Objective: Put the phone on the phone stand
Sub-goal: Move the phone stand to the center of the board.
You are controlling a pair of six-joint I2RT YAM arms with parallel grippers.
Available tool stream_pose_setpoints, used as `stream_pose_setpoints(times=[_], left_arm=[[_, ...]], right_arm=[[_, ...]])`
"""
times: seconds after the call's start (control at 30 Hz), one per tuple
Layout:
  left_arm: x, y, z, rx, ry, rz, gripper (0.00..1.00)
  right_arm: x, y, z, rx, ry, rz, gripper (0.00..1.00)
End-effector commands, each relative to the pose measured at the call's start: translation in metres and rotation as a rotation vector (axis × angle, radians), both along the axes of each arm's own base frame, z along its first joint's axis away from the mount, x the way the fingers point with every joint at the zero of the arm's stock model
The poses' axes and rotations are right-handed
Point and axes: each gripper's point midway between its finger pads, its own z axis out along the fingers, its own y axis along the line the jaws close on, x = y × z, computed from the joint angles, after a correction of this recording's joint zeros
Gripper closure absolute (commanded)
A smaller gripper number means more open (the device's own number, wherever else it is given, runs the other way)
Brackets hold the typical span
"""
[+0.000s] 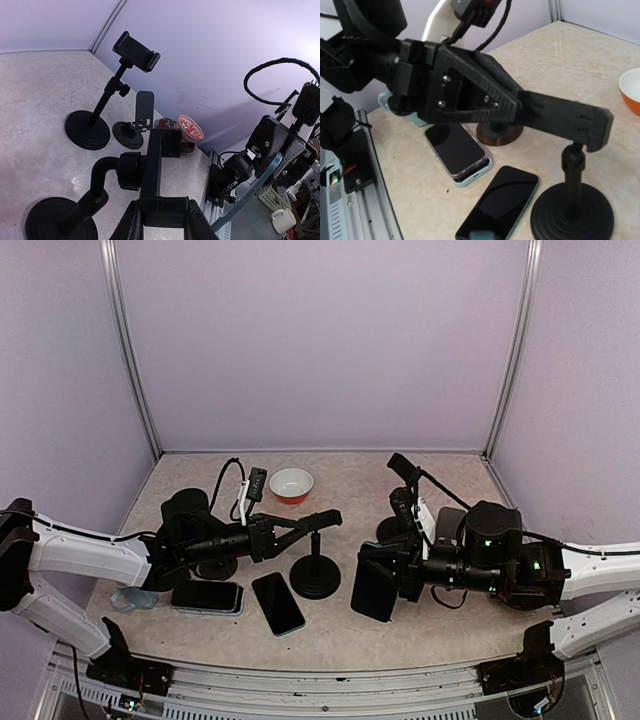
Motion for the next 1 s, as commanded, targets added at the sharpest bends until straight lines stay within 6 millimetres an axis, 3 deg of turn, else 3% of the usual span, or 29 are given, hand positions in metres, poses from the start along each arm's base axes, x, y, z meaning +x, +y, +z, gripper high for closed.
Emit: stream_pose_setpoints(times=[0.0,0.73,0.97], left_arm=[[-0.006,-0.007,0.010,-0.011,-0.027,-0.041,0.98],[-0.010,-0.007,0.015,-0.016,-0.034,-0.048,1.00],[-0.023,-0.011,0.021,-0.018,-0.062,-0.100,1.00]], right_arm=[[0.002,-0.001,0.021,0.084,-0.037,0.000,1.00],[0.001,-0.002,0.022,0.079,-0.051,0.004,1.00],[-0.017,0.004,0.032,0.104,-0.089,0.122,1.00]])
